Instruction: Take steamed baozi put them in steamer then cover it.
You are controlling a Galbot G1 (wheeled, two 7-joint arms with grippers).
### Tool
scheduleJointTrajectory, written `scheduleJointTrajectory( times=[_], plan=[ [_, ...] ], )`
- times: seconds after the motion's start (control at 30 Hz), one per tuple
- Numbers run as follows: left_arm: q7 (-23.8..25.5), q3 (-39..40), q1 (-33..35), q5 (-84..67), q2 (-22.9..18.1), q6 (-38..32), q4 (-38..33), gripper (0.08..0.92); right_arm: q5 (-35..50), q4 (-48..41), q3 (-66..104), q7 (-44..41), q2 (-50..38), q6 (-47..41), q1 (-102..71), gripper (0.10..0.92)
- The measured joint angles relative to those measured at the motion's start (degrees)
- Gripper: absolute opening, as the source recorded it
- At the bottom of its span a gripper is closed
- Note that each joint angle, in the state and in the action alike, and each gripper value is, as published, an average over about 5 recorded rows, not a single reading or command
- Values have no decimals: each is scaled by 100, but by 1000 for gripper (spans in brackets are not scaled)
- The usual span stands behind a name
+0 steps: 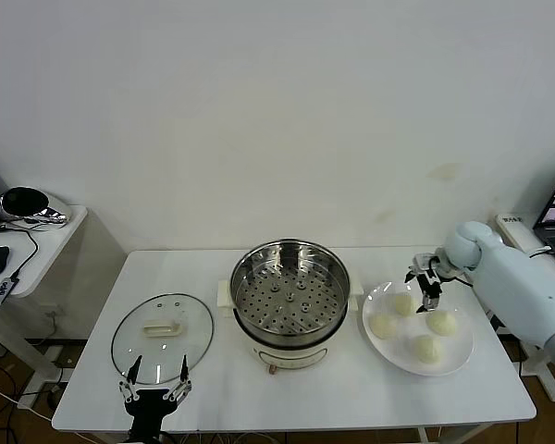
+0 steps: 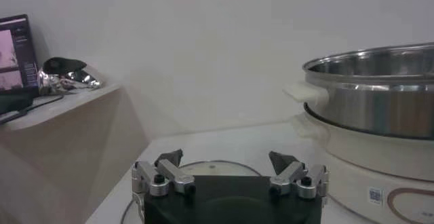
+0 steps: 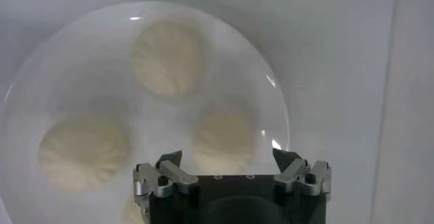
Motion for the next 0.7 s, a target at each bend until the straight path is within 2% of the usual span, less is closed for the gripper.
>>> scheduleJointTrajectory(
  times=[0.3, 0.7],
  plan=[
    [8, 3, 7, 23, -12, -29, 0, 823, -142, -297, 2, 87, 200, -12, -37, 787],
    [7, 0, 3, 34, -18, -44, -11, 823, -237, -453, 2, 122, 339, 6, -22, 616]
  ],
)
